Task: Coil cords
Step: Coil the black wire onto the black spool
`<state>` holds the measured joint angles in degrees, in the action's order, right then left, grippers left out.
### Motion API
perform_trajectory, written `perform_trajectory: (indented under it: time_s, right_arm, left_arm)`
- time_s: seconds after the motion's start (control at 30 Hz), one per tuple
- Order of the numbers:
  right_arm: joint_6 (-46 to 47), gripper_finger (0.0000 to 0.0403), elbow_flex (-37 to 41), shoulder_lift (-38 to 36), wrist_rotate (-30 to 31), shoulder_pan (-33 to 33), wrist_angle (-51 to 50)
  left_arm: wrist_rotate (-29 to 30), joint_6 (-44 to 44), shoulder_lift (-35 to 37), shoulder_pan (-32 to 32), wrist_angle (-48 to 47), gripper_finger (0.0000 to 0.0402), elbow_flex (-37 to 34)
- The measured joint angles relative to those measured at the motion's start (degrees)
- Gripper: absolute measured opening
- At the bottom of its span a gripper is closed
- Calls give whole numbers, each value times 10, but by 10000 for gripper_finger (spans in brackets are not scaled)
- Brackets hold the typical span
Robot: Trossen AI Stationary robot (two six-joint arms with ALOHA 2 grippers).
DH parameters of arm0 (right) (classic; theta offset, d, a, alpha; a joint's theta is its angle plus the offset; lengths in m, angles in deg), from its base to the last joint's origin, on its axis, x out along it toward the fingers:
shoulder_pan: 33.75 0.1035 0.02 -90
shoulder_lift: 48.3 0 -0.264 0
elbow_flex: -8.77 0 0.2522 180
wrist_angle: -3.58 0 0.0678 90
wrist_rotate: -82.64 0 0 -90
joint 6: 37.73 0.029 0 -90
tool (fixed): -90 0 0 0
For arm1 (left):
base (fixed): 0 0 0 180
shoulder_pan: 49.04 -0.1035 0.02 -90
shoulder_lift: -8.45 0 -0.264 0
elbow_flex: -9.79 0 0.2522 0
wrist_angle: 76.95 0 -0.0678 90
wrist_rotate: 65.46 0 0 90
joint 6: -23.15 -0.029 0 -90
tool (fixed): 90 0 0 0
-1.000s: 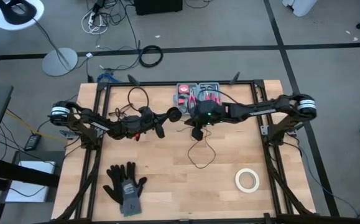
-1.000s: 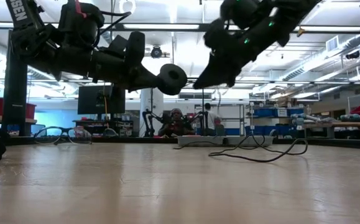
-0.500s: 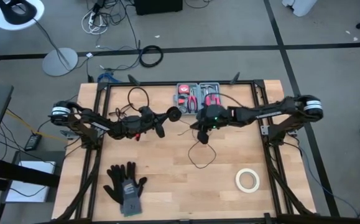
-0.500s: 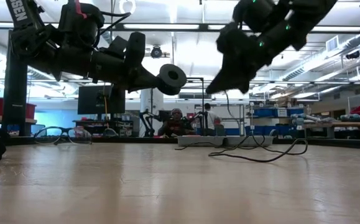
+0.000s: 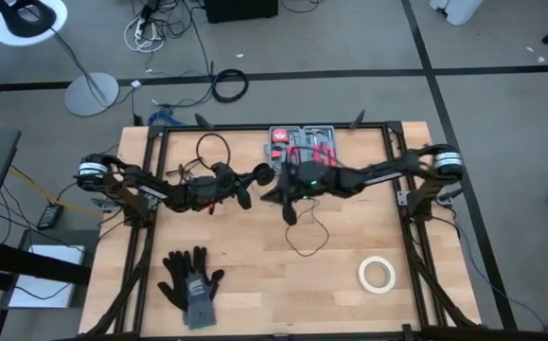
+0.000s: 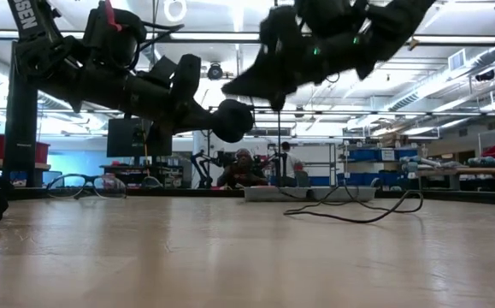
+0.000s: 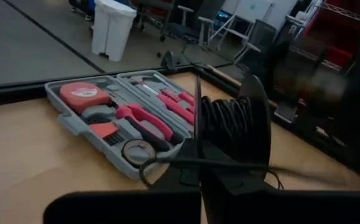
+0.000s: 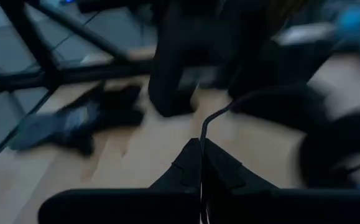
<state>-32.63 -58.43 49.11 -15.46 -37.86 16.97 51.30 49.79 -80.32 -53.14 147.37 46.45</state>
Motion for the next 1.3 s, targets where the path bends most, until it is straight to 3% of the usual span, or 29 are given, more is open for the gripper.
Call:
perform_trajectory:
  time_s: [0.13, 0.23, 0.33, 0.47, 0.63, 0.8, 1.03, 1.3]
  right_arm:
    - [-33, 0, -1, -68, 131, -1, -46]
    - [-41, 0, -1, -113, 246, -3, -135]
    - [-3, 0, -1, -144, 297, -10, -241]
    - [88, 0, 23, -157, 285, -17, -336]
    - [161, 0, 101, -152, 231, -7, -300]
    - [233, 4, 191, -178, 232, 13, -262]
    - [231, 3, 261, -278, 120, 11, -263]
    - [223, 31, 273, -378, 126, -5, -383]
  left_arm:
    - [-5, 7, 0, 0, -6, 0, 1]
    - [-16, 7, 0, 0, 0, 0, 1]
    - [-24, 7, 0, 0, 16, 0, 1]
    - [-24, 6, 0, 0, 45, 0, 1]
    - [-35, 5, 0, 0, 69, 0, 1]
    - [-35, 6, 0, 0, 89, 0, -5]
    - [-39, 8, 0, 0, 113, 0, -15]
    - [-37, 10, 0, 0, 119, 0, -16]
